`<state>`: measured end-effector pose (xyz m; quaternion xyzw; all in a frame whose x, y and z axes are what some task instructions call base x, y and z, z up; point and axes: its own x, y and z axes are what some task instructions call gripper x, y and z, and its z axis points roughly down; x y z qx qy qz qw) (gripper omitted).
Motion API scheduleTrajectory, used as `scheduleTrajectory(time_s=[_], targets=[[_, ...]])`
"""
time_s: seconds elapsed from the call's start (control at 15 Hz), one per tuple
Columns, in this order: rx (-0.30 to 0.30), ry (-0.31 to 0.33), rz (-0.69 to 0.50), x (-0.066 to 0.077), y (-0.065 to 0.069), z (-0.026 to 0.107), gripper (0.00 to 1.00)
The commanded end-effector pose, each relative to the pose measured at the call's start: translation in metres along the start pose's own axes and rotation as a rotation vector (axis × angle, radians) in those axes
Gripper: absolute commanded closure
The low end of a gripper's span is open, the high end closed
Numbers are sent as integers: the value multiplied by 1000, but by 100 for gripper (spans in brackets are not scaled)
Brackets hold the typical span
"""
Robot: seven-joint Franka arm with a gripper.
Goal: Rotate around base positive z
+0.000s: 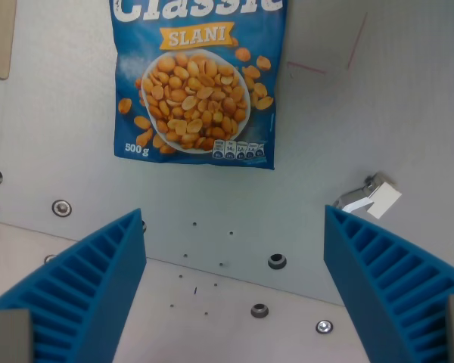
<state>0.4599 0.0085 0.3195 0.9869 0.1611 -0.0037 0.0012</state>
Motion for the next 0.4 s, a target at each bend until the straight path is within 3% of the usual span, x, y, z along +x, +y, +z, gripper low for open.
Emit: scheduleTrajectory(time_s=[0.07,0.4], targets=[[-5,4,-168,0,0,-2,0],[-5,4,-235,0,0,-2,0]])
